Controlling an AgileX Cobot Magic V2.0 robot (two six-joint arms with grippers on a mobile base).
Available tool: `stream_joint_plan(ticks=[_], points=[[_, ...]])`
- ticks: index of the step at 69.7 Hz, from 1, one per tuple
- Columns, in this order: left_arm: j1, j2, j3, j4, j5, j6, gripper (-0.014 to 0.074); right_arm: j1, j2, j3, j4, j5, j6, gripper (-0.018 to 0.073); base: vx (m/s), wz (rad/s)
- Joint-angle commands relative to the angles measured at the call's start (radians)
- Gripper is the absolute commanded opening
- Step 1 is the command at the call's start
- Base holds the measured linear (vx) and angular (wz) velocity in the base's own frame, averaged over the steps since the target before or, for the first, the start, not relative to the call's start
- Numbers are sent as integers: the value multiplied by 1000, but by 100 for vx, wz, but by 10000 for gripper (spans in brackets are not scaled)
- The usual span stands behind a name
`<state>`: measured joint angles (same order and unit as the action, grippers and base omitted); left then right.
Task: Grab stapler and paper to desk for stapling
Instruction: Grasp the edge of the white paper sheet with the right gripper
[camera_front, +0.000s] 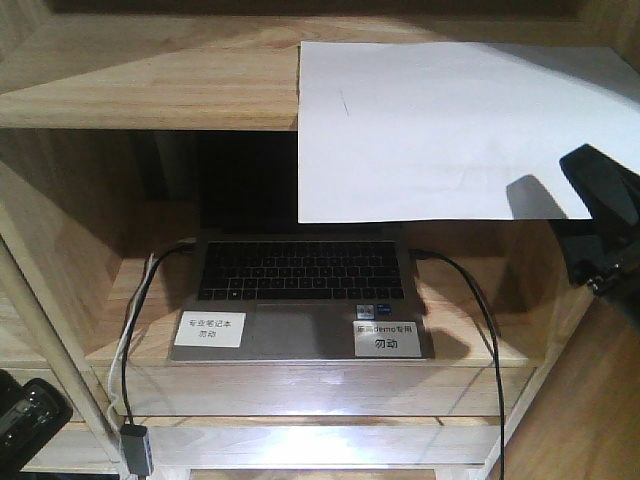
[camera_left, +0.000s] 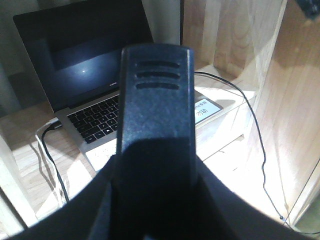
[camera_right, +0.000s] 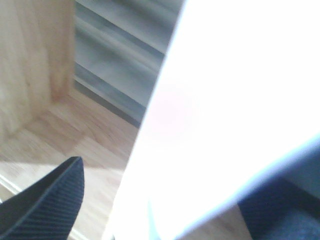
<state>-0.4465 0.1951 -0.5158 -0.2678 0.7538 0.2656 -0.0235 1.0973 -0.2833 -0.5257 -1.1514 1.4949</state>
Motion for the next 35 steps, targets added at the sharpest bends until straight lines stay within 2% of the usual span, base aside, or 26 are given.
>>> stream_joint_plan(ticks=[1, 12, 17, 23, 32, 35], points=[[-6, 9, -28, -26, -108, -2, -7, -5, 7, -50, 26, -154, -2, 592, 0, 0], [-6, 9, -28, -26, -108, -2, -7, 10, 44, -87, 42, -155, -2, 550, 0, 0], [-6, 9, -28, -26, -108, -2, -7, 46, 62, -95, 64, -167, -2, 477, 0, 0], [-6, 9, -28, -26, -108, -2, -7, 88, 78, -95, 94, -192, -1, 308, 0, 0], [-6, 9, -28, -26, -108, -2, -7, 121, 80, -95, 95, -192, -1, -15, 0, 0], [-6, 9, -28, -26, -108, -2, -7, 124, 74, -95, 101, -192, -1, -15, 0, 0]])
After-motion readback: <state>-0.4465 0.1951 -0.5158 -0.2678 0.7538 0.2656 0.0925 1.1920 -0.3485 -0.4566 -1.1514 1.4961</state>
